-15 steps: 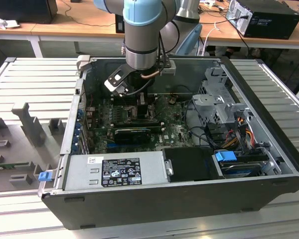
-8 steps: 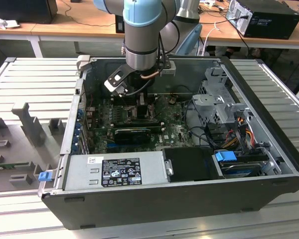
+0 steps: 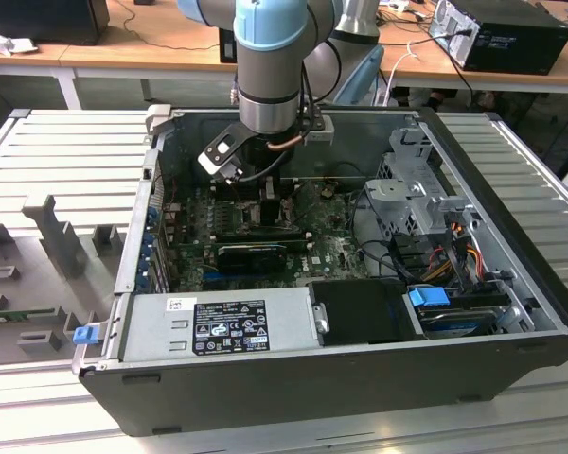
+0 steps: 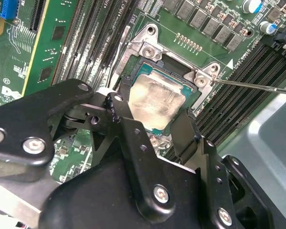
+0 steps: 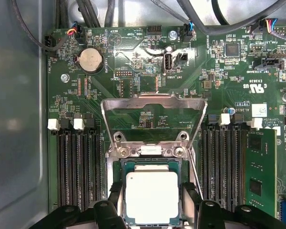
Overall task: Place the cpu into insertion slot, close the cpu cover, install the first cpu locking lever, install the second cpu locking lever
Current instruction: 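Place the cpu into insertion slot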
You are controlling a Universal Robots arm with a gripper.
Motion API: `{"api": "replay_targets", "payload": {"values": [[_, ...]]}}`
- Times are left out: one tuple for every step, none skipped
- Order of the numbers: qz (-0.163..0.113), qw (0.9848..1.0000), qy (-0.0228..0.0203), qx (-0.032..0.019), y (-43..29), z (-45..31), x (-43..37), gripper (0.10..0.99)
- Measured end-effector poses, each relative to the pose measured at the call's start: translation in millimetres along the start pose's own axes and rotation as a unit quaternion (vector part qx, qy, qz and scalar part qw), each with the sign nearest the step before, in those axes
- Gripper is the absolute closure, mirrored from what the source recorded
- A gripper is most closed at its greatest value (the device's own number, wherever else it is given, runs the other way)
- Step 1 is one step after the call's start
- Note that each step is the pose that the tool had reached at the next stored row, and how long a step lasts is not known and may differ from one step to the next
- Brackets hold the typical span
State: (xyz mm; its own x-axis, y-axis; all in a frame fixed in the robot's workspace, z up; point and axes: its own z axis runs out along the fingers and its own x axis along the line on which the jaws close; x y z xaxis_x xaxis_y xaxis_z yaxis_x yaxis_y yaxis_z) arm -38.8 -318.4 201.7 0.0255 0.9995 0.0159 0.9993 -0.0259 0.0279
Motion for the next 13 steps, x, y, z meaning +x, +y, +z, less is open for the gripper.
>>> {"api": "replay_targets", "payload": {"values": [[0.0, 1.0, 0.0001, 0.0, 0.0, 0.0, 0.0, 0.482], [0.0, 1.0, 0.0001, 0.0, 0.0, -0.7, 0.1, 0.482], [0.0, 1.0, 0.0001, 0.0, 0.1, -0.9, 0.1, 0.482], [0.0, 1.0, -0.0002, 0.0001, 0.0, -1.9, 0.0, 0.482], [0.0, 1.0, -0.001, 0.0, 0.2, -6.0, 0.1, 0.482], [0.0, 1.0, -0.0019, 0.0, 0.3, -10.4, 0.2, 0.482], [0.0, 1.0, -0.0034, 0.0, 0.5, -16.6, 0.3, 0.482], [0.0, 1.0, -0.0044, 0.0, 0.6, -21.1, 0.3, 0.482], [0.0, 1.0, -0.0048, -0.0001, 0.7, -23.1, 0.4, 0.482], [0.0, 1.0, -0.005, -0.0001, 0.7, -24.3, 0.4, 0.482], [0.0, 1.0, -0.0056, -0.0001, 0.8, -26.1, 0.4, 0.498], [0.0, 1.0, -0.0059, -0.0001, 0.8, -26.9, 0.4, 0.565], [0.0, 1.0, -0.0063, -0.0001, 0.8, -28.1, 0.5, 0.627]]}}
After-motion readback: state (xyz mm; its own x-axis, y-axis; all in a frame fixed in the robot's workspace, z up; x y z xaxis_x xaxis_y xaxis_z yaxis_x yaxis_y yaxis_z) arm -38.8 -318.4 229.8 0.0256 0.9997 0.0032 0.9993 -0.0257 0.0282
